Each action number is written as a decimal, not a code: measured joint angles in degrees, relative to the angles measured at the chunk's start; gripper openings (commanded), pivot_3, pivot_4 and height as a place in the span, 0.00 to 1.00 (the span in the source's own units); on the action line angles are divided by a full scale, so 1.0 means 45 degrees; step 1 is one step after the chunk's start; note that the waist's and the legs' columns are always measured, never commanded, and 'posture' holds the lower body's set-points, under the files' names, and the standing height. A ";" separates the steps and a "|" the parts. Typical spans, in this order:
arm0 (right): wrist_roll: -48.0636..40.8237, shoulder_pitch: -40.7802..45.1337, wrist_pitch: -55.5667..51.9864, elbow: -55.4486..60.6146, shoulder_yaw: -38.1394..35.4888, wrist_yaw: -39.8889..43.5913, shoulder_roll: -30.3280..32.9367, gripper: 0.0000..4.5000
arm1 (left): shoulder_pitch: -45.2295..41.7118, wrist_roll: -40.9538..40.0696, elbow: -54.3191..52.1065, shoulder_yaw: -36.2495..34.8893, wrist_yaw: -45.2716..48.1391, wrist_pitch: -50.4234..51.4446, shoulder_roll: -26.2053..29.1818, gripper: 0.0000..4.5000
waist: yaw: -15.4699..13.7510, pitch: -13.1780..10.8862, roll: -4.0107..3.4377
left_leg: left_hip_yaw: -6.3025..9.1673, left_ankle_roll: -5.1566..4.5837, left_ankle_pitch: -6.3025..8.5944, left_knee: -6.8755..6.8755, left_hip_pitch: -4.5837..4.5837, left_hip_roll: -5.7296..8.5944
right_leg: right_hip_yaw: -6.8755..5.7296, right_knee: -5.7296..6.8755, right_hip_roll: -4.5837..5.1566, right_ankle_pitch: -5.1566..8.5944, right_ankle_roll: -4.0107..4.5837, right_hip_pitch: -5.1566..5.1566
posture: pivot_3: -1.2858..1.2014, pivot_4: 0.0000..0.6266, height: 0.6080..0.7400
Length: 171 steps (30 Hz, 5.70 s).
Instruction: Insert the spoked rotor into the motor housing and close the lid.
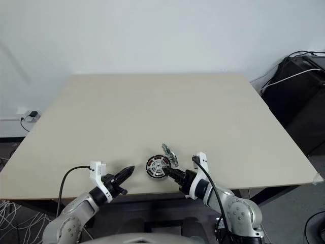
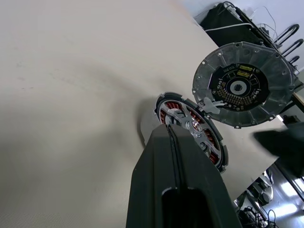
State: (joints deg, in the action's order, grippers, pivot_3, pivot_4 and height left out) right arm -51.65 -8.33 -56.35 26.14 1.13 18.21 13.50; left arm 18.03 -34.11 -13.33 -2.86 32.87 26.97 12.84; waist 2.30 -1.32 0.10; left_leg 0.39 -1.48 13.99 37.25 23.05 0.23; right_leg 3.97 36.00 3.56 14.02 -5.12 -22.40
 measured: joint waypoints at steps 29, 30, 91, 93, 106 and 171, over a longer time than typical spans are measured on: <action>1.0386 0.2196 0.5978 -0.3211 0.5612 0.0617 0.0181 0.01 | 0.0161 0.0015 0.0004 0.0014 -0.0068 0.0005 0.0006 0.00 | -0.0051 0.0026 0.0053 | 0.0000 0.0001 -0.0004 0.0011 -0.0006 0.0012 | -0.0001 0.0005 -0.0002 -0.0034 0.0054 0.0011 | 0.52 0.00 1.00; 1.0424 0.2209 0.5957 -0.3277 0.5606 0.0613 0.0094 0.01 | 0.0163 0.0015 0.0003 0.0014 -0.0069 0.0005 0.0001 0.00 | -0.0051 0.0026 0.0053 | -0.0001 0.0001 -0.0004 0.0011 -0.0007 0.0012 | -0.0002 0.0006 -0.0002 -0.0034 0.0054 0.0012 | 0.52 0.00 1.00; 1.3446 0.6054 0.4391 -0.2582 0.9165 0.6793 0.3939 0.22 | 0.0414 0.4795 0.1909 0.2277 0.1391 -0.5605 0.1134 0.00 | -0.0207 0.0016 0.0065 | 0.0010 0.0044 0.0022 0.0018 -0.0087 0.0011 | -0.0023 0.0004 0.0011 -0.0030 0.0046 0.0088 | 0.52 0.00 1.00; 1.3509 0.6076 0.4455 -0.2579 0.9115 0.6801 0.3898 0.09 | 0.0431 0.4792 0.1913 0.2275 0.1386 -0.5606 0.1113 0.00 | -0.0198 0.0023 0.0069 | 0.0011 0.0045 0.0022 0.0019 -0.0090 0.0010 | -0.0023 0.0005 0.0009 -0.0028 0.0043 0.0091 | 0.52 0.00 1.00; 1.3551 0.5584 0.4179 -0.2643 0.8756 0.6345 0.3298 0.02 | 0.0731 0.4791 0.1921 0.2279 0.1334 -0.5628 0.0798 0.00 | -0.0191 0.0022 0.0066 | 0.0012 0.0052 0.0026 0.0020 -0.0089 0.0002 | -0.0025 0.0006 0.0005 -0.0022 0.0032 0.0090 | 0.52 0.00 1.00; 1.1367 0.3434 0.4790 -0.1321 0.1510 0.0403 0.2023 0.00 | 0.0525 0.4562 0.1960 0.2500 0.1340 -0.5518 0.0811 0.00 | -0.0247 -0.0014 0.0005 | -0.0037 0.0038 0.0016 0.0001 -0.0026 0.0029 | -0.0318 -0.0007 0.0188 -0.0113 0.0091 -0.0040 | 0.52 0.00 1.00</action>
State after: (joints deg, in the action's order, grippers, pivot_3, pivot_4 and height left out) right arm -0.50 7.12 -34.80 20.20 7.92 20.03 22.61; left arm 20.40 -13.59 -4.51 8.39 38.91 2.14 16.49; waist 1.19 -1.38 0.12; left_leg 0.22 -1.30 14.07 37.25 22.93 0.36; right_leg 2.54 35.97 4.41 13.51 -4.72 -22.58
